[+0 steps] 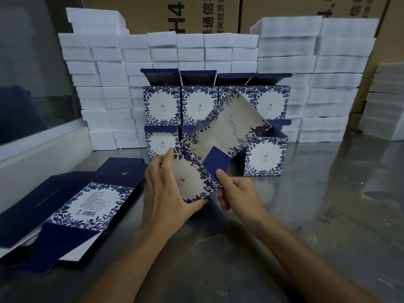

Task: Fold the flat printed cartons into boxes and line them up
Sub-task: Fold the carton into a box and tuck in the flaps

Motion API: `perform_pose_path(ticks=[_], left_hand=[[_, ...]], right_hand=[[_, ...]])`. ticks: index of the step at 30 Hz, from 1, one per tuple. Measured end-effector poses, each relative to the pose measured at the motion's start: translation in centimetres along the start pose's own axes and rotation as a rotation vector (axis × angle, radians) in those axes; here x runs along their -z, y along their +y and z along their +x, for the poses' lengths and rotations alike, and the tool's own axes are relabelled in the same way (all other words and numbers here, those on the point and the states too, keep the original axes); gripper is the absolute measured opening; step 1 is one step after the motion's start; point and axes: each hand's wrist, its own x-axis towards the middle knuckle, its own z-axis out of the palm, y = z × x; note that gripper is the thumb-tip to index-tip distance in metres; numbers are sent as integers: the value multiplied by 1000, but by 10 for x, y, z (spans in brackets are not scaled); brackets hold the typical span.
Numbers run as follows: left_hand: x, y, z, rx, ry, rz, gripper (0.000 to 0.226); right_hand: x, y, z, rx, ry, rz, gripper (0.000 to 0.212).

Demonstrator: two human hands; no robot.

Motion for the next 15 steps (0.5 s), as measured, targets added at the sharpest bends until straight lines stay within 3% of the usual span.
perform_pose_path(ticks=[10,15], left_hand=[[0,1,1,-13,-42,33,129],[1,1,1,0,-83,-21,132]], right_hand=[[-2,-1,-1,-133,-7,67,63],[4,-2,5,-179,93,137,67]])
